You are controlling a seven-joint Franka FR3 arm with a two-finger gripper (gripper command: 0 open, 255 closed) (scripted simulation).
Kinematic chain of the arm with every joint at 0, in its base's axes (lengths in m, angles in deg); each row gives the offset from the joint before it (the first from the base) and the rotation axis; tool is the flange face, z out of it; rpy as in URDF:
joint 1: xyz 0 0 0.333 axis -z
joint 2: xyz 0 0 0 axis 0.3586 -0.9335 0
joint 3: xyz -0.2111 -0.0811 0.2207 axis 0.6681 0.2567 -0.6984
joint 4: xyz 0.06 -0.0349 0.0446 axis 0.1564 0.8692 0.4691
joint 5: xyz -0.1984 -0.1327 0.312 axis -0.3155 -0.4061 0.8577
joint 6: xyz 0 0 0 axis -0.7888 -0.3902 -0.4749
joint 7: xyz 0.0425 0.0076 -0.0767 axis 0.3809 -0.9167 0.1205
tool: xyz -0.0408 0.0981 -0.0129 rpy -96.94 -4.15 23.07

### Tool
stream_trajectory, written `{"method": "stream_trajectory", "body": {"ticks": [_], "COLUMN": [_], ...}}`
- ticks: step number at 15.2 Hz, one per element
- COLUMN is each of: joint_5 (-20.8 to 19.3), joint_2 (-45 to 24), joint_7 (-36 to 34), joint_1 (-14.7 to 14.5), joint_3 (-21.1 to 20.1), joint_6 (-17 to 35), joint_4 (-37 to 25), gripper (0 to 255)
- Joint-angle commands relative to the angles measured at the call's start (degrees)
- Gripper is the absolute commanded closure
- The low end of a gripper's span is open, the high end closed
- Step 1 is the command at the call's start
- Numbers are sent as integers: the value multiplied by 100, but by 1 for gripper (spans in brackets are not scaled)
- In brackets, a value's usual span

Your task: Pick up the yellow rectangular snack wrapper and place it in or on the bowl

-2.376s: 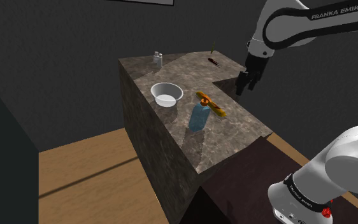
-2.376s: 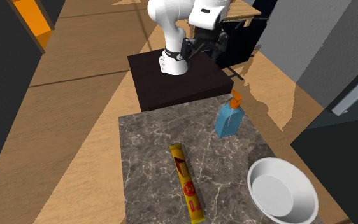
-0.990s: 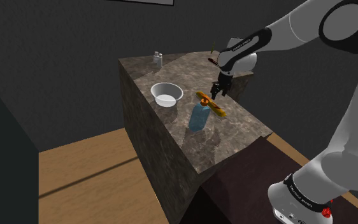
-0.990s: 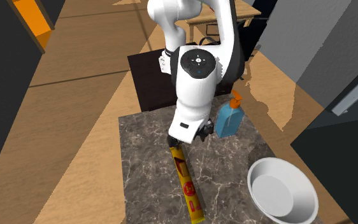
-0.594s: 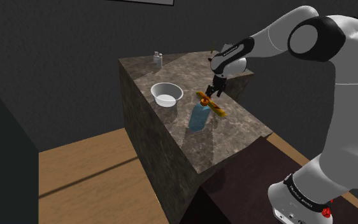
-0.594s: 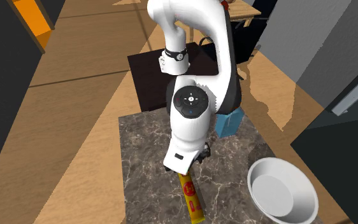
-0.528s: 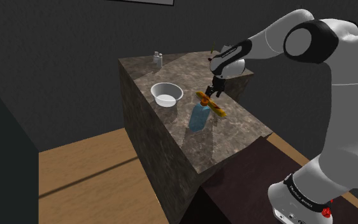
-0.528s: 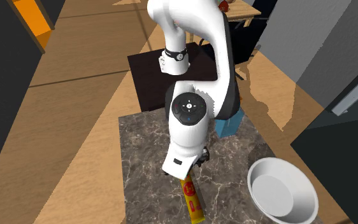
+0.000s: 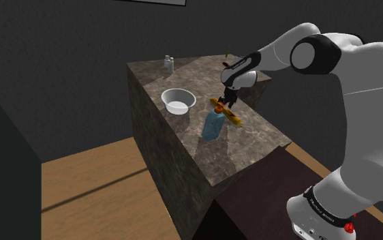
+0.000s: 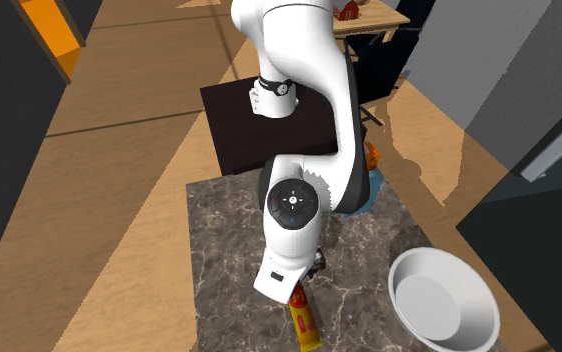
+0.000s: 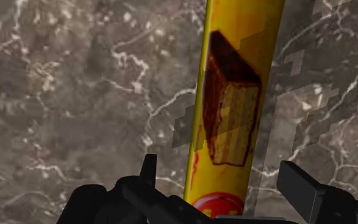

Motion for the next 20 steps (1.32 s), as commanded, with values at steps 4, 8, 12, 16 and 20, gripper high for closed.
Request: {"method": "stream_trajectory", "body": {"ticks": [4,8,12,16,20], "joint_5": [13,13,12,15,-2], "joint_2": [-87,-86,-84,-66,37], "joint_7": [9,9,8,10,-1], "joint_1": [8,8,7,1,-5], "joint_3": [-13,-13,-12,-13,4], "joint_6": [77,77,71,123,-5], "joint_4": [-13,-12,-17,55,29], "gripper": [0,0,255,255,255]}}
